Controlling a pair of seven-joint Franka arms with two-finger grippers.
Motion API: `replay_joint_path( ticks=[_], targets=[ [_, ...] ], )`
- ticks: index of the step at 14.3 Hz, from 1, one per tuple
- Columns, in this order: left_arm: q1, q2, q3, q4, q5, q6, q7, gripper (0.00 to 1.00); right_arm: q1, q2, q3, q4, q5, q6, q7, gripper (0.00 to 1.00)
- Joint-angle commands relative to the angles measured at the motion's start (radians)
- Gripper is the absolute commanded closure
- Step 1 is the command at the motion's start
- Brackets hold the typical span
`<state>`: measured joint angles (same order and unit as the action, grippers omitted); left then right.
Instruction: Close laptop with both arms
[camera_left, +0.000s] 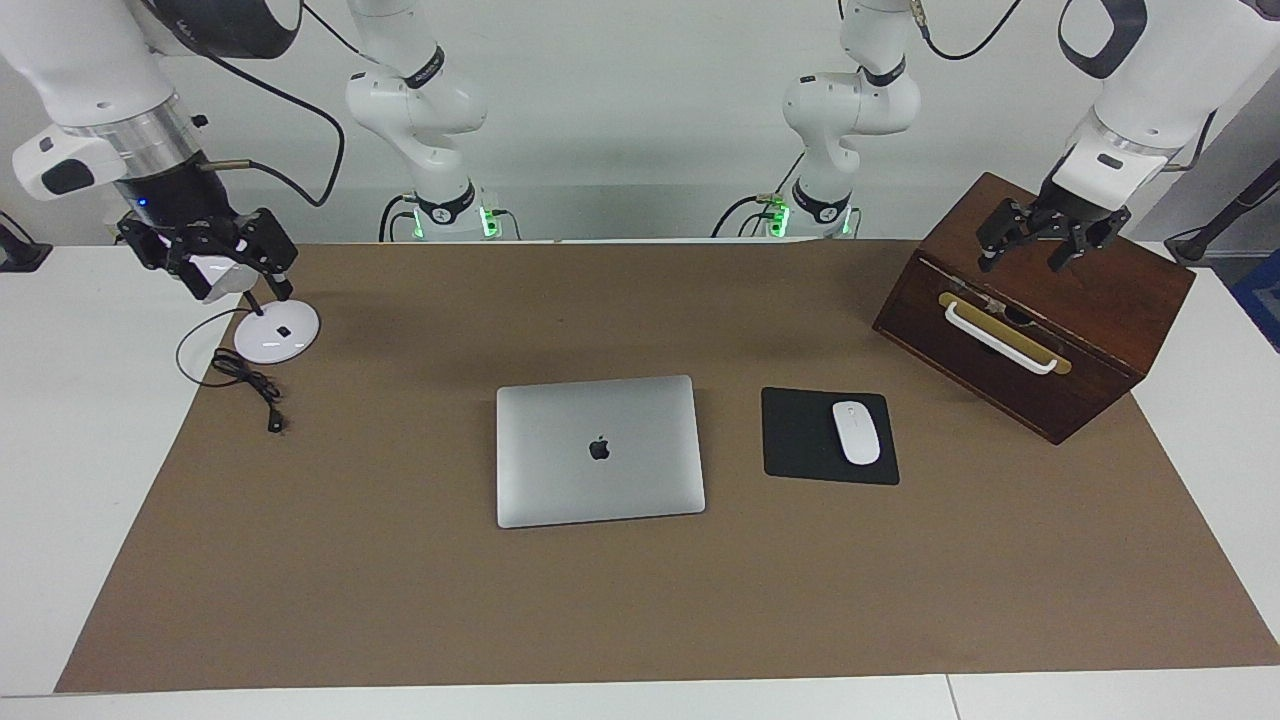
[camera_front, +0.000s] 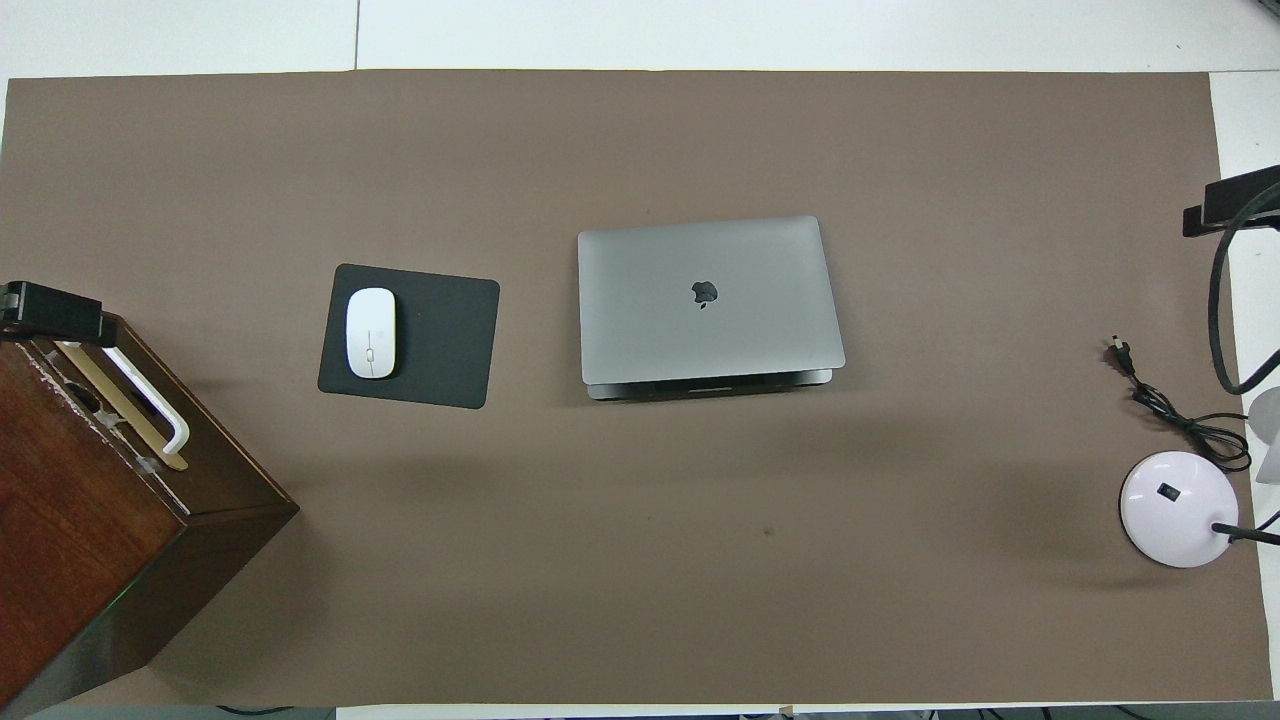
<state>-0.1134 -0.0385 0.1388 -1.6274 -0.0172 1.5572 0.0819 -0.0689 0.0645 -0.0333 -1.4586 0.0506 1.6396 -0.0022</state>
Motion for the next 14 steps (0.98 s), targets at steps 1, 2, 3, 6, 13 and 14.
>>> replay_joint_path(
  ticks=[1,2,3,6,13,14],
  targets=[
    [-0.008,0.015,0.005,0.029,0.019,-0.014,-0.014,0.0,-0.005,-0.022,0.01,-0.01,-0.02,-0.013,-0.029,0.0],
    [-0.008,0.015,0.005,0.029,0.017,-0.016,-0.014,0.0,-0.005,-0.019,0.015,0.004,-0.035,-0.027,-0.027,0.0],
    [-0.008,0.015,0.005,0.029,0.019,-0.014,-0.014,0.0,-0.003,-0.012,0.015,0.004,-0.037,-0.023,-0.03,0.0],
    [-0.008,0.014,0.005,0.027,0.017,-0.013,-0.014,0.0,-0.005,-0.011,0.015,-0.011,-0.037,0.015,-0.064,0.0],
    [-0.008,0.014,0.005,0.032,0.017,-0.016,-0.014,0.0,0.001,-0.022,0.013,-0.046,-0.044,0.043,-0.09,0.0],
    [-0.008,0.014,0.005,0.032,0.017,-0.014,-0.014,0.0,0.001,-0.022,0.015,-0.046,-0.044,0.042,-0.09,0.0]
  ],
)
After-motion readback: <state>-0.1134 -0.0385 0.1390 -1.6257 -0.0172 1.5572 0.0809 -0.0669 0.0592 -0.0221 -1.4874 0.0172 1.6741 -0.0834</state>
